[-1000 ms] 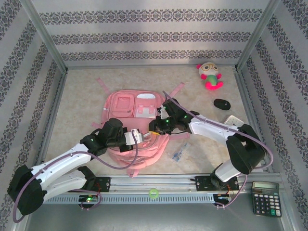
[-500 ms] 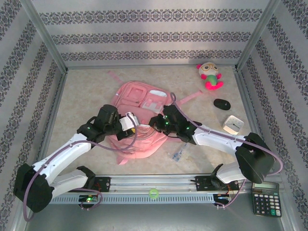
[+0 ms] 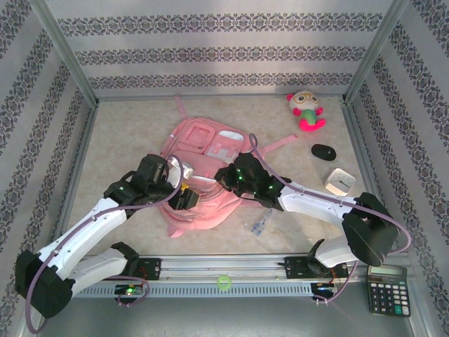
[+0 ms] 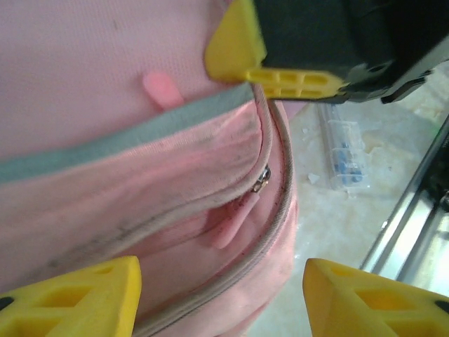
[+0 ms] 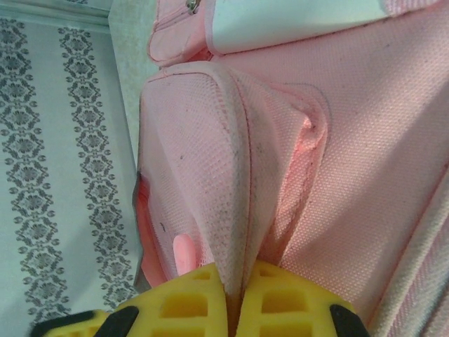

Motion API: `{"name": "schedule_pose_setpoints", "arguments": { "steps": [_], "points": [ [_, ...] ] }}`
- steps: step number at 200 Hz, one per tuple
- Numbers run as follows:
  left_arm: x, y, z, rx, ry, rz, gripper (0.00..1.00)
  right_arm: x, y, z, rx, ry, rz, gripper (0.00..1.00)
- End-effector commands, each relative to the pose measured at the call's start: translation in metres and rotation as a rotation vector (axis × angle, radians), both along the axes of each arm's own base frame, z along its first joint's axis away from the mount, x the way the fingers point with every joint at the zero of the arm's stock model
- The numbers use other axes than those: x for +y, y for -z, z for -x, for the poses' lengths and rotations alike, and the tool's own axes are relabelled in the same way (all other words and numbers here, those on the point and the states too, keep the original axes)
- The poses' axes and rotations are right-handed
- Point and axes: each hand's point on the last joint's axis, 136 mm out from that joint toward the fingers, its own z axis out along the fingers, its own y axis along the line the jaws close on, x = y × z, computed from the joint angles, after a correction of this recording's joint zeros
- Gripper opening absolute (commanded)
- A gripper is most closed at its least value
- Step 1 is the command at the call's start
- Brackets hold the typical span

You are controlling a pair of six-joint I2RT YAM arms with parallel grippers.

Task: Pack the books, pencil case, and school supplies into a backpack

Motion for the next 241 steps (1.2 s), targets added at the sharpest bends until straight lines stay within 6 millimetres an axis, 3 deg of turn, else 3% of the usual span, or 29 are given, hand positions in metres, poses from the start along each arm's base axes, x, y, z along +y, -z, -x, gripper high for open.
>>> {"name": "schedule_pose_setpoints", "arguments": {
  "steps": [1, 62, 83, 104, 123, 170, 196, 241],
  "points": [
    [-0.017, 0.0, 0.003, 0.089, -0.038, 0.081, 0.63, 0.017, -0.061, -0.018, -0.089, 0.057, -0.166, 0.0],
    [-0.036, 0.009, -0.014, 0.05, -0.034, 0.087, 0.63, 0.026, -0.067, -0.017, -0.054, 0.046, -0.198, 0.0],
    [-0.045, 0.009, -0.016, 0.034, -0.015, 0.088, 0.5, 0.025, -0.067, -0.017, -0.049, 0.049, -0.2, 0.0],
    [-0.044, 0.012, -0.017, 0.018, -0.019, 0.056, 0.19, 0.022, -0.067, -0.019, -0.049, 0.042, -0.191, 0.0],
    [-0.023, 0.02, -0.025, -0.013, -0.103, -0.049, 0.0, 0.014, -0.062, -0.019, -0.043, 0.009, -0.167, 0.0],
    [0.041, 0.03, -0.033, -0.054, -0.287, -0.286, 0.0, -0.003, -0.052, -0.011, -0.023, -0.164, -0.123, 0.0],
    [0.064, 0.029, -0.039, -0.061, -0.357, -0.326, 0.0, -0.01, -0.051, -0.008, -0.028, -0.231, -0.126, 0.0],
    [0.115, 0.026, -0.078, -0.075, -0.546, -0.377, 0.0, -0.01, -0.07, 0.005, -0.063, -0.439, -0.194, 0.0]
  ]
}}
